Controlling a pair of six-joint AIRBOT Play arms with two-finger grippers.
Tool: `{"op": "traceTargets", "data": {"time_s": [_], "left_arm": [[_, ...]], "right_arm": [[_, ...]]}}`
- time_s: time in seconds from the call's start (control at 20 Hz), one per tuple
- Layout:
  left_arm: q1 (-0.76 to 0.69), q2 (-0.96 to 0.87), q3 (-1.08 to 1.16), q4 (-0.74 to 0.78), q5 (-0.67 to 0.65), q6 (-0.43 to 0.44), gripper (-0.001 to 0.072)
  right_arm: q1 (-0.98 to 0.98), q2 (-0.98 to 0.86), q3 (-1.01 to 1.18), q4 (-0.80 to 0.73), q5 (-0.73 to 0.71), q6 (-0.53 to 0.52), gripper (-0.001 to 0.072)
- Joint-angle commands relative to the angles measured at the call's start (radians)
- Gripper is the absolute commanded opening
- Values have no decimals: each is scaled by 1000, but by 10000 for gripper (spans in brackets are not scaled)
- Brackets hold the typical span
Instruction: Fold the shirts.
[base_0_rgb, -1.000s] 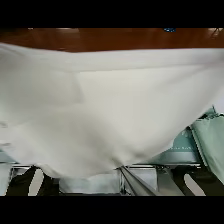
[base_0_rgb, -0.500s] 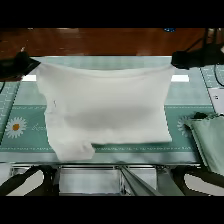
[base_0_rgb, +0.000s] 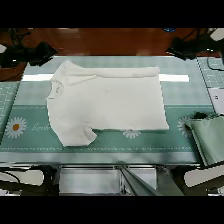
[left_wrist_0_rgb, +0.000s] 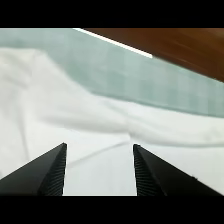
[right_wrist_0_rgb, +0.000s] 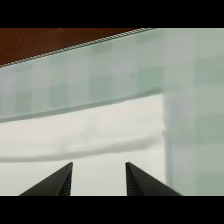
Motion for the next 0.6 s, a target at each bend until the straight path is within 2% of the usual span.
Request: {"op": "traceTargets", "data": {"time_s": [0.0, 0.05, 0.15, 0.3, 0.45, 0.55], "left_arm": [[143, -21, 34, 27, -412, -89, 507], [182, -13, -1, 27, -508, -93, 507], [245, 57, -152, 43, -584, -71, 507], [330, 265, -502, 57, -458, -3, 507], [412, 446, -814, 61, -371, 110, 507], [462, 477, -932, 87, -346, 143, 507]], "right_arm": [[-111, 48, -10, -127, 254, -90, 390], [-128, 99, -83, -179, 277, -166, 390], [-178, 234, -304, -162, 181, -135, 390], [-246, 446, -690, -72, 10, -57, 390], [-276, 622, -972, 43, -25, -135, 390], [-269, 702, -1091, 130, -19, -196, 390]]}}
